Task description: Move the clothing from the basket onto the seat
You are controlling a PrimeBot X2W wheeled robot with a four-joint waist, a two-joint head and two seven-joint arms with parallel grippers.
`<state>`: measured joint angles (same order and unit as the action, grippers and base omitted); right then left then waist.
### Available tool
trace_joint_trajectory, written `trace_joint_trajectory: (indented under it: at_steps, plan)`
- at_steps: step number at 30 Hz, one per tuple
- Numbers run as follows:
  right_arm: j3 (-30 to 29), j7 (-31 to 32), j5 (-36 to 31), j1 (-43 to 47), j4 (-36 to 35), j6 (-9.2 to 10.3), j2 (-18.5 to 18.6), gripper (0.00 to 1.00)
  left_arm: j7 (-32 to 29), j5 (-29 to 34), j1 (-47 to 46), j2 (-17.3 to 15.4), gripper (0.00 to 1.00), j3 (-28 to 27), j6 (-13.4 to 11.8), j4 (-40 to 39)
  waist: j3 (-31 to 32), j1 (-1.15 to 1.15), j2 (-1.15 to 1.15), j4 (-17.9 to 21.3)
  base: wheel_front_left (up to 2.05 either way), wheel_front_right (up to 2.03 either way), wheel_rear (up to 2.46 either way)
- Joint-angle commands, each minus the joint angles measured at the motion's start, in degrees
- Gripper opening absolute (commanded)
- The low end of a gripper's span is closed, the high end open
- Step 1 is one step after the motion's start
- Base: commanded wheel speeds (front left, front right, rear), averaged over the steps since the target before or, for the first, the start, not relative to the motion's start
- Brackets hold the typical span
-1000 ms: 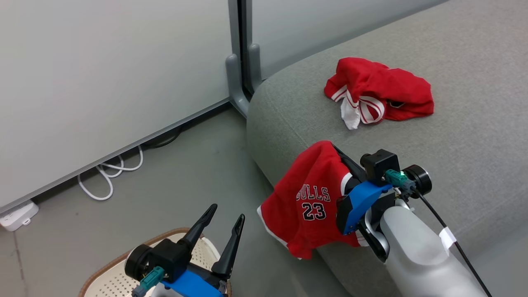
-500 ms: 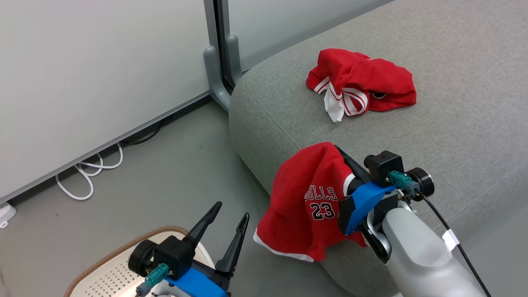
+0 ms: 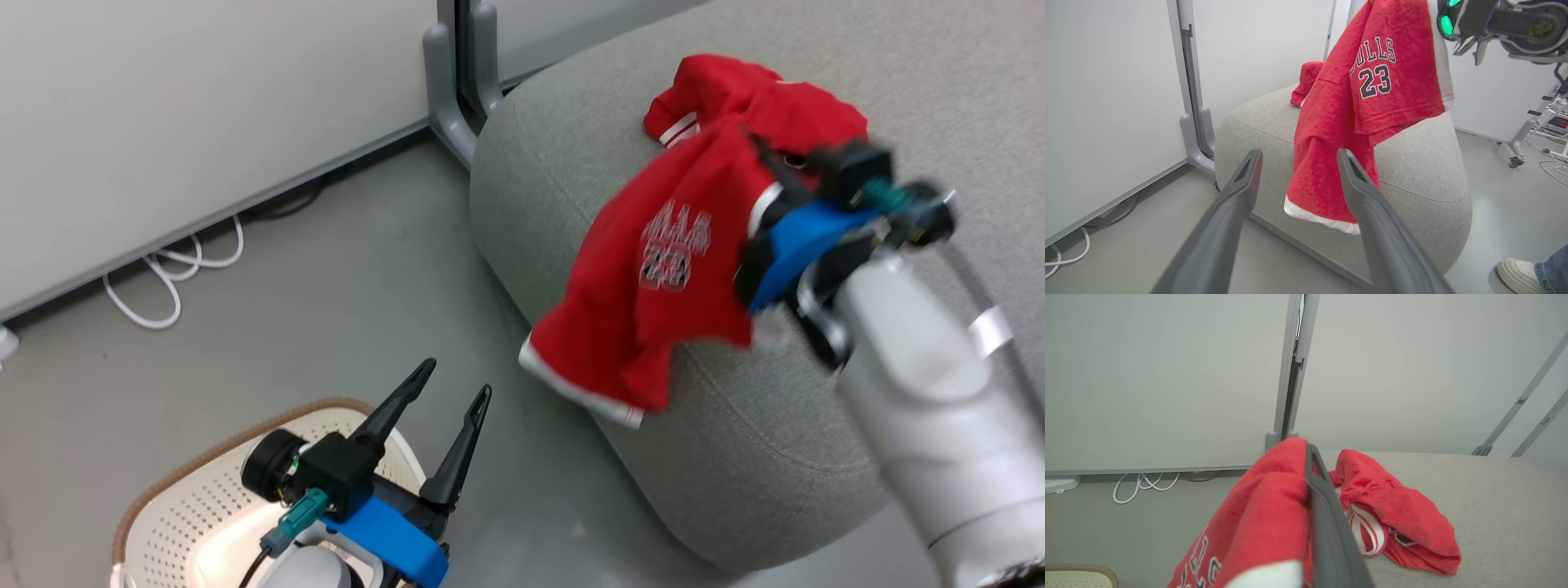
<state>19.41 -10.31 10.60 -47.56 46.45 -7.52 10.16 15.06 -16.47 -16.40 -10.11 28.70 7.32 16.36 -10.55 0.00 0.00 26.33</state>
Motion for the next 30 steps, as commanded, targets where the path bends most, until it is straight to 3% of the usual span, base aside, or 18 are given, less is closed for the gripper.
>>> trace_joint_trajectory:
  at_steps: [1, 10, 17, 23, 30]
  plan:
    - [-1.1, 0.9, 0.6, -3.9, -1.1, 0.06, 1.6, 0.0, 0.2, 0.5, -1.6, -1.0, 1.0, 0.6, 0.2, -0.3, -3.3, 0.0, 0.0, -1.4, 0.0, 0.0, 0.0]
    - [-10.7, 7.7, -0.3, -19.4, -6.2, 0.07, 16.5, 0.0, -0.6, 0.7, -11.5, -4.6, 1.0, 5.2, 0.1, -3.6, -15.7, 0.0, 0.0, -6.7, 0.0, 0.0, 0.0]
    - [-22.7, 7.4, -0.5, -20.2, -6.9, 0.07, 24.5, 0.0, -1.3, 0.8, -18.3, -7.4, 1.0, 7.3, 0.1, -7.4, -24.9, 0.0, 0.0, -10.2, 0.0, 0.0, 0.0]
    - [-31.4, 1.3, -1.5, -14.0, -3.6, 0.06, 23.6, 0.0, -1.3, 1.4, -20.5, -7.8, 1.0, 7.0, -0.2, -9.8, -28.8, 0.0, 0.0, -12.2, 0.0, 0.0, 0.0]
    - [-38.7, -3.8, -4.9, -8.3, 2.6, 0.06, 18.9, 0.0, -1.2, 2.2, -22.0, -7.9, 1.0, 8.3, -0.2, -10.4, -30.1, 0.0, 0.0, -13.3, 0.0, 0.0, 0.0]
